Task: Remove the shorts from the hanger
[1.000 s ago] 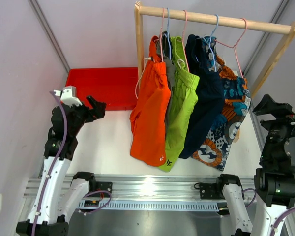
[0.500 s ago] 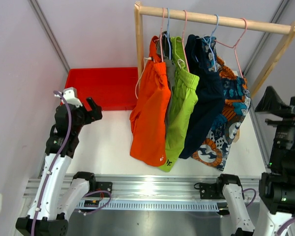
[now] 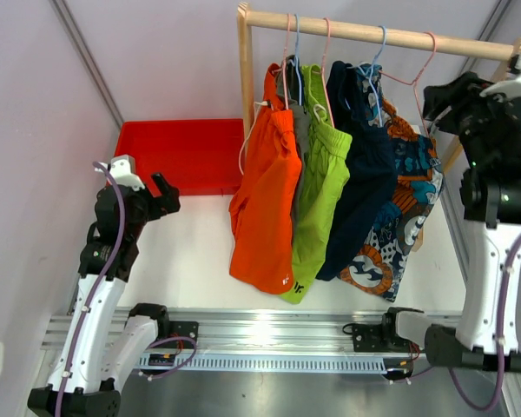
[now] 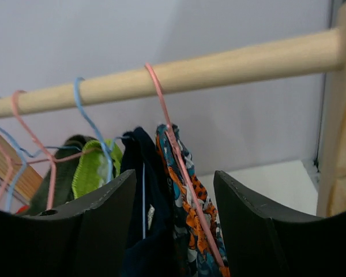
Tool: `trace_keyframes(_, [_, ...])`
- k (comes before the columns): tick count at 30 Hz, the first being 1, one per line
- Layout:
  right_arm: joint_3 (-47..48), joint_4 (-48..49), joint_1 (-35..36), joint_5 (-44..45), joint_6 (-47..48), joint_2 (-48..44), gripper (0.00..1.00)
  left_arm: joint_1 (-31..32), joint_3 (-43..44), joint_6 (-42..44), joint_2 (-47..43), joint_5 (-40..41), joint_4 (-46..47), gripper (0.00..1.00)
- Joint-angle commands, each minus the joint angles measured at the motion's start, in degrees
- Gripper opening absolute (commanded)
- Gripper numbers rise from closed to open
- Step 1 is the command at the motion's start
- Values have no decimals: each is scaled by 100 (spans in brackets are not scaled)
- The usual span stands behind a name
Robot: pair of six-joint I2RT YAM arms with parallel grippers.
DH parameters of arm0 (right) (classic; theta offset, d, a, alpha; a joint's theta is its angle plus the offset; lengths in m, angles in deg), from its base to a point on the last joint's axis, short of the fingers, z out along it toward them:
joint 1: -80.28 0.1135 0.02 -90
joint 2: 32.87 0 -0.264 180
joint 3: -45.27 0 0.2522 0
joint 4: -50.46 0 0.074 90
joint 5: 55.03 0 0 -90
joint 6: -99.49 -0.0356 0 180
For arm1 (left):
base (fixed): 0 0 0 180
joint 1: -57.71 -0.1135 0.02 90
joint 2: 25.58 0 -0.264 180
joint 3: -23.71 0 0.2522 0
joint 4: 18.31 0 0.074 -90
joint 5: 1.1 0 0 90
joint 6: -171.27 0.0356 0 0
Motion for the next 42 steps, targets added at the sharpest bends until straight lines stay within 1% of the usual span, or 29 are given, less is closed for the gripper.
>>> trace_keyframes(1, [71, -473, 21, -414, -46, 248, 62, 34, 71, 86, -76, -102, 101, 99])
trace_keyframes(7, [-228, -499, 21, -608, -55, 538, 64, 34, 71, 77, -93, -137, 118, 99])
trace_keyframes(12, [-527, -228, 21, -748, -126, 644, 60, 34, 71, 77, -102, -146, 110, 99])
trace_keyframes(14, [-571, -174, 29, -810, -126, 705, 53, 34, 54, 77, -93, -146, 118, 99])
trace_keyframes(15, [-580, -139, 38, -819, -143, 732, 49, 34, 63, 77, -93, -146, 118, 99])
trace_keyframes(18, [-562, -122, 47, -880, -152, 846, 43, 34, 80, 77, -93, -129, 110, 99])
trace_keyframes(20, [-562, -69, 65, -924, -187, 899, 35, 34, 63, 77, -102, -103, 101, 99])
trace_keyframes(21, [-545, -51, 65, -942, -196, 951, 23, 34, 63, 77, -111, -102, 101, 99])
trace_keyframes(22, [-536, -51, 73, -951, -187, 960, 19, 34, 54, 86, -111, -102, 110, 99])
trace_keyframes(23, [-527, 1, 91, -968, -205, 987, 17, 34, 54, 86, -111, -102, 110, 99])
trace_keyframes(25, [-527, 80, 108, -1065, -161, 969, 17, 34, 63, 104, -119, -102, 101, 99])
trace_keyframes(26, [-519, 115, 135, -1109, -143, 961, 12, 34, 54, 104, -120, -102, 101, 99])
trace_keyframes(27, [-484, 116, 144, -1066, -143, 961, 0, 34, 54, 112, -128, -146, 110, 99])
trace_keyframes(32, [-220, 20, 170, -838, -91, 750, 0, 43, 10, 200, -146, -339, 259, 99])
trace_keyframes(34, [-115, -33, 179, -714, -56, 645, 0, 69, -8, 262, -155, -689, 373, 99])
trace_keyframes(35, [-45, -60, 179, -644, -47, 514, 0, 113, -8, 262, -146, -735, 478, 99])
trace_keyframes(37, [17, -121, 196, -398, 15, 372, 0, 411, 185, 349, -102, -753, 496, 99])
trace_keyframes(38, [61, -139, 214, -284, 41, 224, 0, 621, 281, 385, 2, -631, 479, 99])
trace_keyframes(39, [88, -165, 231, -31, 67, 153, 0, 1180, 526, 446, 82, -456, 444, 99])
trace_keyframes(40, [97, -218, 266, 85, 76, 91, 0, 1499, 842, 594, 187, 7, 409, 99])
trace_keyframes(41, [105, -236, 275, 199, 111, -23, 0, 2181, 1236, 648, 319, 247, 261, 99])
trace_keyframes(42, [132, -271, 284, 409, 112, -76, 0, 2510, 1432, 710, 616, 475, 163, 99])
